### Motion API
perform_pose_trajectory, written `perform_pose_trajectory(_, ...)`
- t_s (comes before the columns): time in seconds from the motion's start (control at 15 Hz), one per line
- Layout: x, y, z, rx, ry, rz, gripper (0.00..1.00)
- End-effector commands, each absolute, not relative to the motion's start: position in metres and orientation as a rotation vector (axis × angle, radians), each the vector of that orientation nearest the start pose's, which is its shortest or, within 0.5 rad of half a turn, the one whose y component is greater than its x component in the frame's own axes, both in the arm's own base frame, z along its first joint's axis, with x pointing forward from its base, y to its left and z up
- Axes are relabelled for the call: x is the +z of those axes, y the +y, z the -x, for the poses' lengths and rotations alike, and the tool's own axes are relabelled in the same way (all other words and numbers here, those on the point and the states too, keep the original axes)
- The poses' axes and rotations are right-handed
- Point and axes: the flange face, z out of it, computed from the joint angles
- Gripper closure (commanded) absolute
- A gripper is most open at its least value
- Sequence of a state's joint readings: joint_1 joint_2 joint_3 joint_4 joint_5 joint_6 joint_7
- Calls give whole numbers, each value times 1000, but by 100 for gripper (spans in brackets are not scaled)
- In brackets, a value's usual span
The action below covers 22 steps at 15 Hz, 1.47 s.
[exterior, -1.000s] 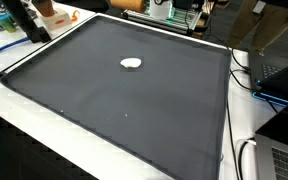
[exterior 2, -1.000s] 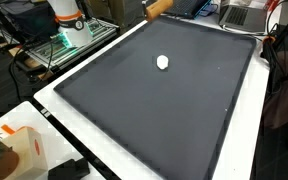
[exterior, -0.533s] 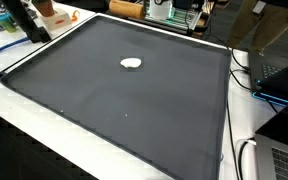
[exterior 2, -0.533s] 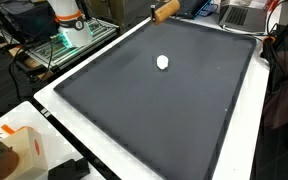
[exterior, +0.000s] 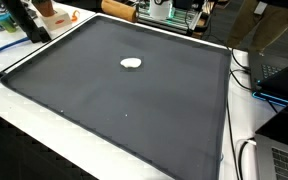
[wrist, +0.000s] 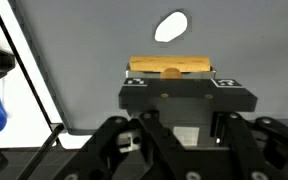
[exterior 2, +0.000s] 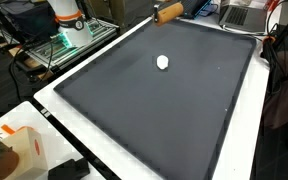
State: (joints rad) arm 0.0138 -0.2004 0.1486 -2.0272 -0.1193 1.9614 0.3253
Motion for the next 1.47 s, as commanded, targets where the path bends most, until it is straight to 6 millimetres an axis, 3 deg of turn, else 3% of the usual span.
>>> perform_pose_trajectory(0.0, 546, 82, -509, -244, 198, 3243, 77)
perform_pose_trajectory(0.27, 536, 86, -523, -139, 189, 3263, 77)
perform_pose_trajectory(0.87, 545, 108, -565, -22, 164, 3246, 77)
perform_pose_trajectory(0.93, 539, 104, -555, -60, 154, 3254, 52)
perform_pose_trajectory(1.13, 540, 108, -565, -45, 148, 3251, 52)
perform_pose_trajectory(1.2, 540, 108, -567, -43, 148, 3251, 77)
perform_pose_trajectory(1.4, 532, 108, -572, -12, 199, 3255, 77)
